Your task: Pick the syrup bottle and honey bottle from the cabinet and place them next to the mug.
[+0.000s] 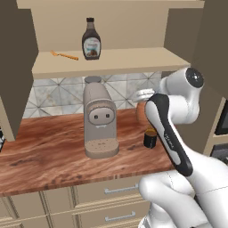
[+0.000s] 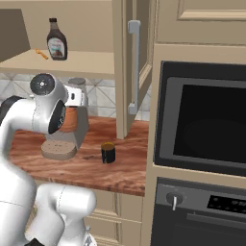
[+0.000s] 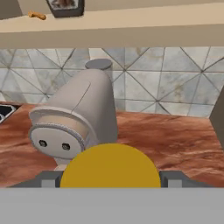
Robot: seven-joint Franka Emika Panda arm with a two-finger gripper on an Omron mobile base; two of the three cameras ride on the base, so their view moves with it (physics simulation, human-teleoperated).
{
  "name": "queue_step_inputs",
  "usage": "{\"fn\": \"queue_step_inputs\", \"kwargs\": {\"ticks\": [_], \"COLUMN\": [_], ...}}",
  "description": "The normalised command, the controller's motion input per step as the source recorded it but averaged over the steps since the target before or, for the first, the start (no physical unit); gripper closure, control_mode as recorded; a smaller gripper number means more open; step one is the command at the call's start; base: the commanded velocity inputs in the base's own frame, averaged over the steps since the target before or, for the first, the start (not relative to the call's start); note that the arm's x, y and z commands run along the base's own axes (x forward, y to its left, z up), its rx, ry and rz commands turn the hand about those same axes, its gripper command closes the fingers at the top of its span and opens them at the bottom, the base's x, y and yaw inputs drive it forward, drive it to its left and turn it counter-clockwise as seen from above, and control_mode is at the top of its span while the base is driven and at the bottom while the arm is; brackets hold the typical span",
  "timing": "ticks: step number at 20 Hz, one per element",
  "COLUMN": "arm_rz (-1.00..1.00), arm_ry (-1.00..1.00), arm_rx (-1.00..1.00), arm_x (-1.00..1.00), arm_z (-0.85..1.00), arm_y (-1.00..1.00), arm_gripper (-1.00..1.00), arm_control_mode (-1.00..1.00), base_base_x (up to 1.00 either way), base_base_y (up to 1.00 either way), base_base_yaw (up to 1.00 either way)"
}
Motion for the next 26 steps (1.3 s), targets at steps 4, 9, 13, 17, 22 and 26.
{"fn": "queue_step_inputs", "kwargs": {"ticks": [4,9,13,17,22,26], "arm_rz": [0.0,0.0,0.05,0.05,0.01,0.0], "arm_ry": [0.13,0.05,0.0,0.0,0.0,0.01], "arm_rx": [0.0,0.0,0.0,0.0,0.0,0.0], "arm_x": [0.01,0.04,0.0,0.0,0.05,0.09], "arm_z": [-0.56,-0.23,-0.12,-0.28,-0.47,-0.56], "arm_y": [-0.04,-0.06,-0.08,-0.17,-0.12,-0.03], "arm_gripper": [1.0,1.0,1.0,1.0,1.0,1.0], "arm_control_mode": [-1.0,-1.0,-1.0,-1.0,-1.0,-1.0], "base_base_x": [0.0,0.0,0.0,0.0,0.0,0.0], "base_base_y": [0.0,0.0,0.0,0.0,0.0,0.0], "base_base_yaw": [0.0,0.0,0.0,0.0,0.0,0.0]}}
